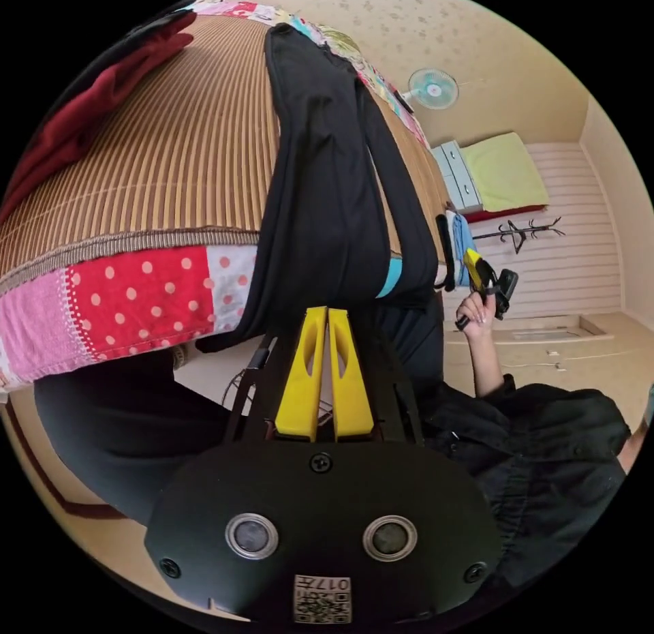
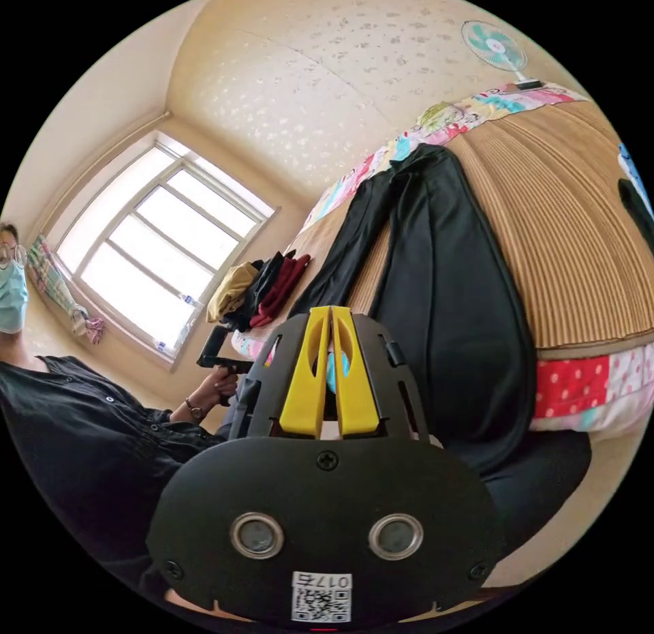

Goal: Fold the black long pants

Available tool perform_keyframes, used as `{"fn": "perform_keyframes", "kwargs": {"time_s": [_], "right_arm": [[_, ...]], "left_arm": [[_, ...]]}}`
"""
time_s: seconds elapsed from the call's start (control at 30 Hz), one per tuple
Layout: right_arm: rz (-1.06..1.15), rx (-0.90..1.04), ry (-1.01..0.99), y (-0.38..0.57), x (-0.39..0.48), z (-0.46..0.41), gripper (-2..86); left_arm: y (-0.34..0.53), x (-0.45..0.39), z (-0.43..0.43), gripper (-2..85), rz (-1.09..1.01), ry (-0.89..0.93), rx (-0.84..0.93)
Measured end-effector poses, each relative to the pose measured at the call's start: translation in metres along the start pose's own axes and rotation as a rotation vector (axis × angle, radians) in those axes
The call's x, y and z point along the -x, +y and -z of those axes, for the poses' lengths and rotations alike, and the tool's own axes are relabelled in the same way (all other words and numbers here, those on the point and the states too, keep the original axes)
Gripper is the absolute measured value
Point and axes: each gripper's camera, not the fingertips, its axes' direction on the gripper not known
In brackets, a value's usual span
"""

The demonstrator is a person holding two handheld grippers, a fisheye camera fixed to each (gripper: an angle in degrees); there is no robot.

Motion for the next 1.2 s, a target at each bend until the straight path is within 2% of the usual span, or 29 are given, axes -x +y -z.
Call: {"fn": "perform_keyframes", "kwargs": {"time_s": [0.07, 0.13, 0.23, 0.33, 0.47, 0.5, 0.53, 0.63, 0.77, 0.87, 0.93, 1.03, 1.2], "right_arm": [[-0.059, 0.052, 0.237, -0.001, -0.009, 0.015, 1.6], [-0.081, 0.076, 0.313, -0.001, -0.012, 0.022, 1.7], [-0.116, 0.104, 0.379, 0.000, -0.014, 0.028, 2.1], [-0.184, 0.120, 0.479, 0.003, -0.019, 0.029, 2.5], [-0.214, 0.105, 0.490, 0.013, -0.020, 0.036, 3.8], [-0.214, 0.104, 0.488, 0.014, -0.020, 0.038, 4.1], [-0.216, 0.108, 0.480, 0.018, -0.021, 0.042, 5.0], [-0.255, 0.141, 0.423, 0.030, -0.035, 0.053, 8.4], [-0.310, 0.209, 0.307, 0.053, -0.059, 0.061, 11.3], [-0.309, 0.304, 0.344, 0.069, -0.067, 0.058, 11.3], [-0.263, 0.301, 0.388, 0.077, -0.063, 0.067, 9.1], [-0.244, 0.391, 0.215, 0.092, -0.075, 0.071, 4.3], [0.023, 0.229, -0.191, 0.107, -0.030, 0.124, 3.0]], "left_arm": [[0.009, -0.001, -0.005, -0.2, -0.015, -0.092, -0.018], [0.012, -0.011, -0.011, 2.8, -0.083, -0.056, -0.044], [0.000, -0.037, -0.023, 7.0, -0.173, 0.001, -0.073], [-0.023, -0.070, -0.044, 9.8, -0.278, -0.019, -0.085], [-0.053, -0.095, -0.088, 9.6, -0.335, -0.030, -0.032], [-0.058, -0.096, -0.106, 8.1, -0.294, -0.106, -0.013], [-0.058, -0.096, -0.113, 6.1, -0.252, -0.152, -0.025], [-0.056, -0.096, -0.122, 1.3, -0.202, -0.067, -0.017], [-0.048, -0.088, -0.125, 0.6, -0.202, -0.010, -0.024], [-0.035, -0.080, -0.121, 1.3, -0.197, 0.000, -0.039], [-0.020, -0.078, -0.118, 3.2, -0.217, 0.004, -0.045], [-0.005, -0.076, -0.109, 4.6, -0.257, 0.041, -0.065], [0.009, -0.078, -0.058, 0.9, -0.280, 0.160, -0.194]]}}
